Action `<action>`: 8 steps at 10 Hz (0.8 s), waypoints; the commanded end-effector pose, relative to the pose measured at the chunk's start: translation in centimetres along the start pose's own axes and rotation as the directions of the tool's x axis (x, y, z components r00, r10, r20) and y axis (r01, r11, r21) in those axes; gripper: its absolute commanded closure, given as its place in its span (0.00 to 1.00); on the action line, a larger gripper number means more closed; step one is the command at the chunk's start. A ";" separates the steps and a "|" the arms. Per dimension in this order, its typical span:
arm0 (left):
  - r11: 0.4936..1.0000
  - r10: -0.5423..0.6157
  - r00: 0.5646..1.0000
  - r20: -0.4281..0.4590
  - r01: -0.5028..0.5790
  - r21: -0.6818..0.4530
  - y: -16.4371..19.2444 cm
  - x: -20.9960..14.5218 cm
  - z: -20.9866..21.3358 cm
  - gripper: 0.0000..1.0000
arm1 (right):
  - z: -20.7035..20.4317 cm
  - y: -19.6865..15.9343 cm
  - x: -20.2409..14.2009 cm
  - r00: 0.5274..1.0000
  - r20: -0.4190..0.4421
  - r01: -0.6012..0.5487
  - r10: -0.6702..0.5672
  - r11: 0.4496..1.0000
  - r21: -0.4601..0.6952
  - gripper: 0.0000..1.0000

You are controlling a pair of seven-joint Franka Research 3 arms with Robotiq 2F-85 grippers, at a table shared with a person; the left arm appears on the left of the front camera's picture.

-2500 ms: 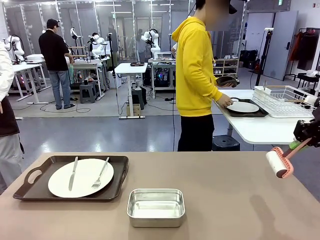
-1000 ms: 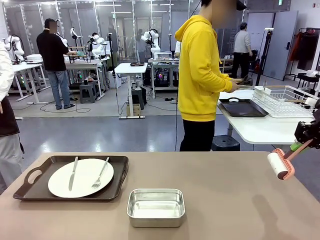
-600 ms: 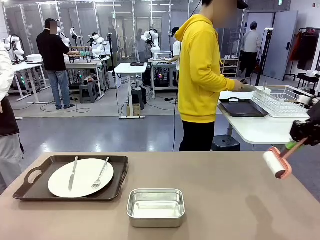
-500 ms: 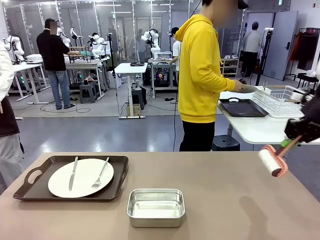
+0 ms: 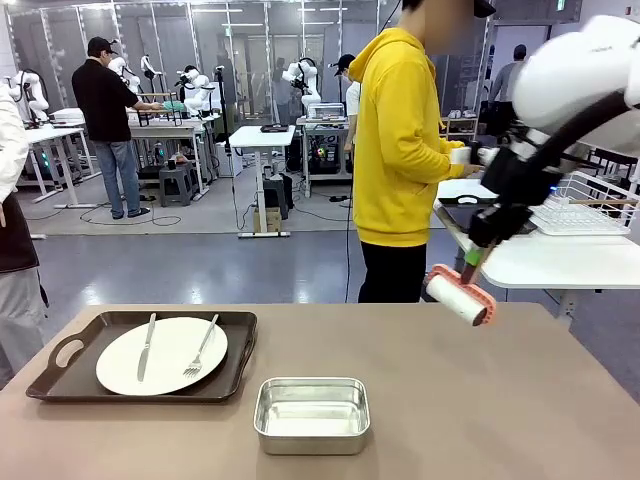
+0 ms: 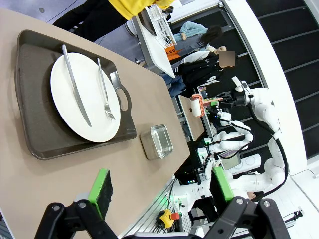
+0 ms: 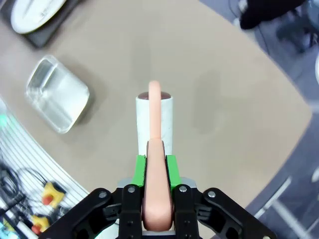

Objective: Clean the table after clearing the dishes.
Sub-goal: Place the Lint Roller back on top of the Airtight Container.

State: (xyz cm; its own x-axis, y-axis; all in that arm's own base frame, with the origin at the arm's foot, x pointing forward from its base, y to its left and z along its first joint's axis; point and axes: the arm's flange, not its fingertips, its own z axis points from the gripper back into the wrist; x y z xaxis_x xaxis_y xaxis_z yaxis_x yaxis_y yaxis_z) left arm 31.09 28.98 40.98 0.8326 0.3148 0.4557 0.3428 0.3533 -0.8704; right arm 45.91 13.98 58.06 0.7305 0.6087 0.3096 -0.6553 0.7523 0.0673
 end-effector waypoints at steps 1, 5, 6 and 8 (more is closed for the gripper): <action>1.000 -0.006 1.000 0.004 0.006 0.001 -0.1 -0.1 0.2 0.00 | 0.3 4.6 2.7 0.971 -0.025 -0.237 0.237 0.972 0.007 0.80; 1.000 -0.006 1.000 0.004 0.006 0.001 -0.1 -0.1 0.2 0.00 | -5.0 17.3 4.9 0.775 -0.222 -0.596 0.592 0.801 0.056 0.80; 1.000 -0.006 1.000 0.004 0.006 0.001 -0.1 -0.1 0.2 0.00 | -5.6 19.2 4.9 0.741 -0.209 -0.644 0.638 0.763 0.049 0.80; 1.000 -0.006 1.000 0.004 0.006 0.001 -0.1 -0.1 0.2 0.00 | -5.5 21.1 5.1 0.717 -0.159 -0.681 0.679 0.731 0.050 0.80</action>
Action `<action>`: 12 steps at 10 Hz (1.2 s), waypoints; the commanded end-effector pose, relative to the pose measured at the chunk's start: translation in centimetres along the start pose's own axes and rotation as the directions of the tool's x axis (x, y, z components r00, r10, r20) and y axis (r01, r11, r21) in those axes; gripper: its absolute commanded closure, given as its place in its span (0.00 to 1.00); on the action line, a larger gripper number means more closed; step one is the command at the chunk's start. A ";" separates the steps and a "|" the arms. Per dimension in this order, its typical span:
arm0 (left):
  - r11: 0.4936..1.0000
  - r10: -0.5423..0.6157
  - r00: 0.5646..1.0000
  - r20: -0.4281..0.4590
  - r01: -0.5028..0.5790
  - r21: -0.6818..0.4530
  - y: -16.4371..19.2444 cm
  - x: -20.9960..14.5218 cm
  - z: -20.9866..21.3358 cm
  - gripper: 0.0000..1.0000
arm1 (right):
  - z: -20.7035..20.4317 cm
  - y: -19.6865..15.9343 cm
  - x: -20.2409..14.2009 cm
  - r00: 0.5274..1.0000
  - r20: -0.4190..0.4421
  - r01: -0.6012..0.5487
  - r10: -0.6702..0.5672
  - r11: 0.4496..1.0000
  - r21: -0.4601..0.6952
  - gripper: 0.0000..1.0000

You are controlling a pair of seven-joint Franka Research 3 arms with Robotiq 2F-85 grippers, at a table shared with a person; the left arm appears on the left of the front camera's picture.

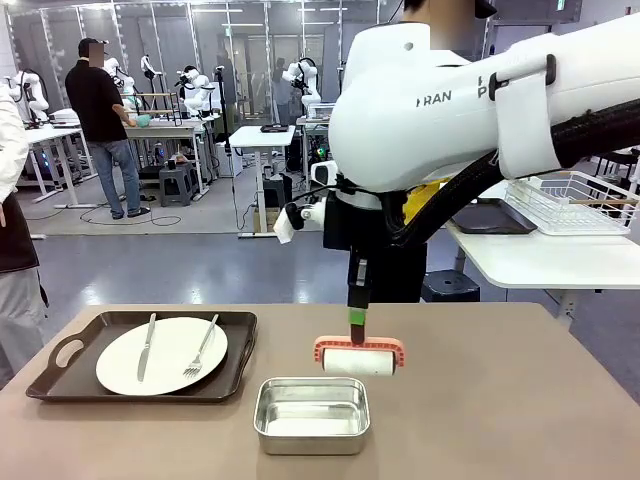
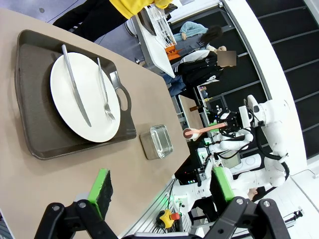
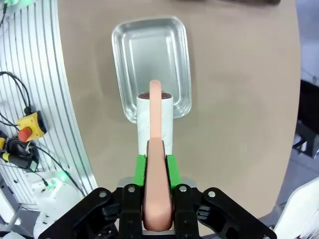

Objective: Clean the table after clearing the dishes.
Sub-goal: Place the Lint Roller back on top of the Airtight Container.

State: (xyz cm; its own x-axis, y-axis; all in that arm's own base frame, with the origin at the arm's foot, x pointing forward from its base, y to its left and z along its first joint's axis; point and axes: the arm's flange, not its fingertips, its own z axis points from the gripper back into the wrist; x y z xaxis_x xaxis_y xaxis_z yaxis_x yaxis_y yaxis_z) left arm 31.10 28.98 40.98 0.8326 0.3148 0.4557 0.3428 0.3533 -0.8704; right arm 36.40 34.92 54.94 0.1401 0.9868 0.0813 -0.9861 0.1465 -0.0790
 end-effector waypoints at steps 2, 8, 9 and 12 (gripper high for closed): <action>1.000 -0.006 1.000 0.004 0.006 0.002 -0.1 -0.1 0.2 0.00 | 0.0 0.0 0.0 1.000 0.000 0.000 0.000 1.000 0.000 0.80; 1.000 -0.006 1.000 0.004 0.006 0.002 -0.1 -0.1 0.2 0.00 | -1.5 -0.9 0.8 0.995 0.004 -0.099 0.099 0.995 0.005 0.80; 1.000 -0.006 1.000 0.004 0.006 0.002 -0.1 -0.1 0.2 0.00 | -2.1 -1.4 2.2 0.993 0.012 -0.119 0.119 0.993 0.003 0.80; 1.000 -0.006 1.000 0.004 0.006 0.002 -0.1 -0.1 0.2 0.00 | -4.7 -2.6 6.2 0.990 -0.039 -0.135 0.137 0.990 0.048 0.80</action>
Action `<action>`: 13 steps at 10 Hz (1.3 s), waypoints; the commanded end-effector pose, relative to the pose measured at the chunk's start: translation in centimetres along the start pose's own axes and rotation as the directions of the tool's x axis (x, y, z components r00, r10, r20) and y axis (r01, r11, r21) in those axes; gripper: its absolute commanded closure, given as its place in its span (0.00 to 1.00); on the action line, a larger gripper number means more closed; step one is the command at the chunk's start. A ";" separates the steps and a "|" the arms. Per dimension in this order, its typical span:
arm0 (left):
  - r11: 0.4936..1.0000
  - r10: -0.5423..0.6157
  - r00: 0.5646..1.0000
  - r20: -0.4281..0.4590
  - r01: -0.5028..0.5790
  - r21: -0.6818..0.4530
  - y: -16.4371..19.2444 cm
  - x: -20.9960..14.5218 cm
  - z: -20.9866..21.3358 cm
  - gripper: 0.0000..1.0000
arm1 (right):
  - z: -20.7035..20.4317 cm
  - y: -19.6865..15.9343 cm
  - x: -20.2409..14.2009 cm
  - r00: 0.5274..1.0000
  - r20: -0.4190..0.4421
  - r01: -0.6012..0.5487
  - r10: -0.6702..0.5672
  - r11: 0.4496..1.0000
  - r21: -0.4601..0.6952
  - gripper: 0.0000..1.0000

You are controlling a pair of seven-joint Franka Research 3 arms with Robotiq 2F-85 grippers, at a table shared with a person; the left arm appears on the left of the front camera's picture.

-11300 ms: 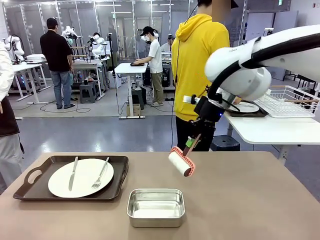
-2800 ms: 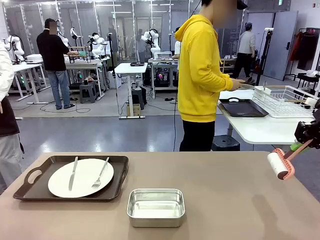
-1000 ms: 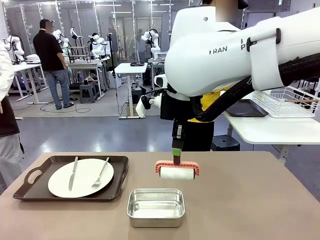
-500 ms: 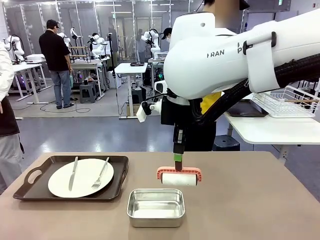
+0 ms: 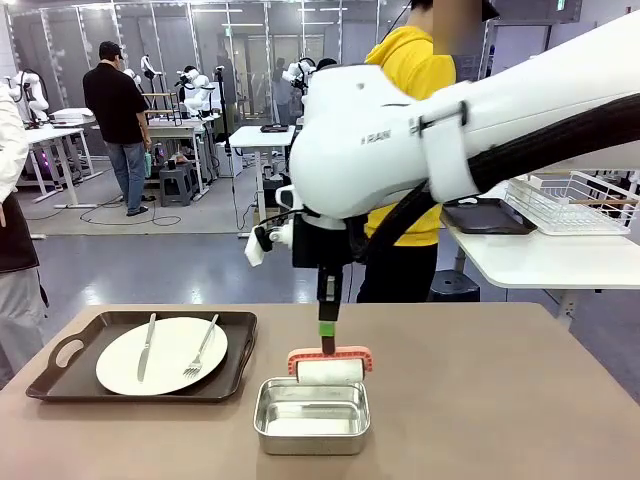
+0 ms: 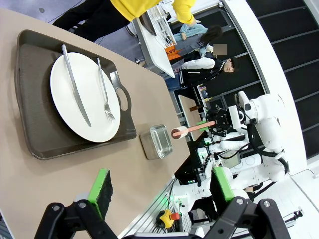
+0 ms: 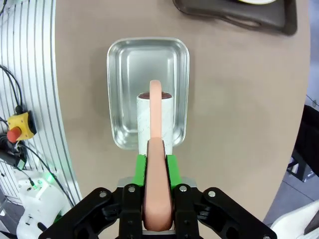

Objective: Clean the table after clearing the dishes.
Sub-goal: Place the Lint Roller back on top of the Airtight Container.

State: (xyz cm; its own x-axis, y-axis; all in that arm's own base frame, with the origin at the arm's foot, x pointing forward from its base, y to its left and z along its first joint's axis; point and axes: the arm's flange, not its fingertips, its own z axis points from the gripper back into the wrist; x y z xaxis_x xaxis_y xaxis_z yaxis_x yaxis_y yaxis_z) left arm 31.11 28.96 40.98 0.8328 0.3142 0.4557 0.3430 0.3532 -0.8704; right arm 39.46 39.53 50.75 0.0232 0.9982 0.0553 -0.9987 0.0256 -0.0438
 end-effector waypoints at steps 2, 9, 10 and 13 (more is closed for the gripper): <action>1.000 -0.006 1.000 0.004 0.006 0.002 -0.1 -0.1 0.2 0.00 | -1.8 -2.3 3.4 0.999 -0.046 -0.003 0.005 0.999 0.045 0.80; 1.000 -0.006 1.000 0.004 0.006 0.002 -0.1 -0.1 0.2 0.00 | -6.3 -3.7 3.2 1.000 -0.017 0.021 -0.019 0.996 0.083 0.80; 1.000 -0.006 1.000 0.004 0.006 0.002 -0.1 -0.1 0.2 0.00 | -7.0 -3.9 3.1 1.000 -0.003 0.015 -0.015 0.996 0.091 0.80; 1.000 -0.006 1.000 0.004 0.006 0.002 -0.1 -0.1 0.2 0.00 | -8.7 -4.7 2.7 1.000 -0.003 -0.004 0.004 0.996 0.088 0.80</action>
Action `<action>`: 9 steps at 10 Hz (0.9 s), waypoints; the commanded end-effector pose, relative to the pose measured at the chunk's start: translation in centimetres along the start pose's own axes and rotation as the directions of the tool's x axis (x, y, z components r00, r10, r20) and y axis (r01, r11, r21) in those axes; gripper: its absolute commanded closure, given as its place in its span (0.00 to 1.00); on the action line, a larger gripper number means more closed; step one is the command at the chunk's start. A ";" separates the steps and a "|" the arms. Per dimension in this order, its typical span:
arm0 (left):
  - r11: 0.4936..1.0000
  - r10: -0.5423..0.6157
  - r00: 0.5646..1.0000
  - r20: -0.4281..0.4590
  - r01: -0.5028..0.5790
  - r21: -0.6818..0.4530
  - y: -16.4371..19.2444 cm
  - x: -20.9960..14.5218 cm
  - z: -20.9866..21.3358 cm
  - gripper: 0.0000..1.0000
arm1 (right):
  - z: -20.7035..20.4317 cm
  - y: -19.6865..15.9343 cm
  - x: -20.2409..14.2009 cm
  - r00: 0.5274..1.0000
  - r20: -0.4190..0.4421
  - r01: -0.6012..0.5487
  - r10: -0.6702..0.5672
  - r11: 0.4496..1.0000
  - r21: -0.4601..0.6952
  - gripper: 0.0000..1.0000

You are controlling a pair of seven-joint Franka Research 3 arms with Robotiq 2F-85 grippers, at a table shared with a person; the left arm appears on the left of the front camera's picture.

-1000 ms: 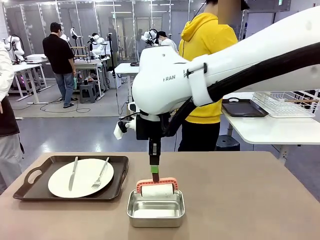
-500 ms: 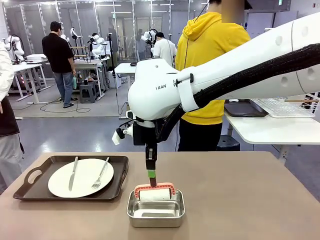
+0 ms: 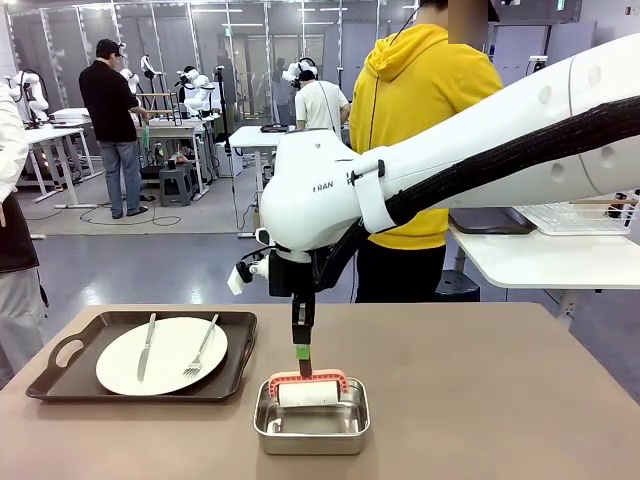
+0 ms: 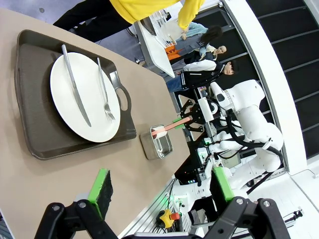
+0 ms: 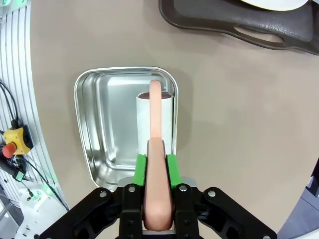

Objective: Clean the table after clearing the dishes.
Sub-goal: Place the Lint Roller back on top of the Airtight Container.

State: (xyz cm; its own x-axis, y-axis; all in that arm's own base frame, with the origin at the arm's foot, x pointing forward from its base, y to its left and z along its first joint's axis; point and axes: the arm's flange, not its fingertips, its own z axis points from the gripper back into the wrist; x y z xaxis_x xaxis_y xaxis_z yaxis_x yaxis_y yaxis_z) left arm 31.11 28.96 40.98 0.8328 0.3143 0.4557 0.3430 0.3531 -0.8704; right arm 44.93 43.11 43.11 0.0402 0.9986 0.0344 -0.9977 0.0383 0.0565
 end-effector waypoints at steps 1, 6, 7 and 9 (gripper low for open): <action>1.000 -0.006 1.000 0.004 0.006 0.002 -0.1 -0.1 0.2 0.00 | -1.2 0.0 -0.9 0.999 0.032 -0.020 0.020 1.000 0.005 0.80; 1.000 -0.006 1.000 0.004 0.006 0.002 -0.1 -0.1 0.2 0.00 | -3.0 -1.2 -2.5 0.998 0.035 -0.062 0.061 0.998 0.012 0.80; 1.000 -0.006 1.000 0.004 0.006 0.002 -0.1 -0.1 0.2 0.00 | -3.2 -1.6 -3.1 0.997 0.041 -0.061 0.059 0.998 0.031 0.80; 1.000 -0.006 1.000 0.004 0.006 0.002 -0.1 -0.1 0.2 0.00 | -3.3 -2.0 -3.4 0.998 0.036 -0.058 0.057 0.998 0.040 0.75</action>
State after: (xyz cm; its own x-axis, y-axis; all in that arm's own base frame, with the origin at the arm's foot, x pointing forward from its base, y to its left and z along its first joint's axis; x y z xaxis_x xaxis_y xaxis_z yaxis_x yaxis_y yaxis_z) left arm 31.11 28.96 40.98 0.8328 0.3142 0.4557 0.3430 0.3531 -0.8704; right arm 46.56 41.17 41.01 0.0125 0.9971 0.0748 -0.9940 0.0043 0.1091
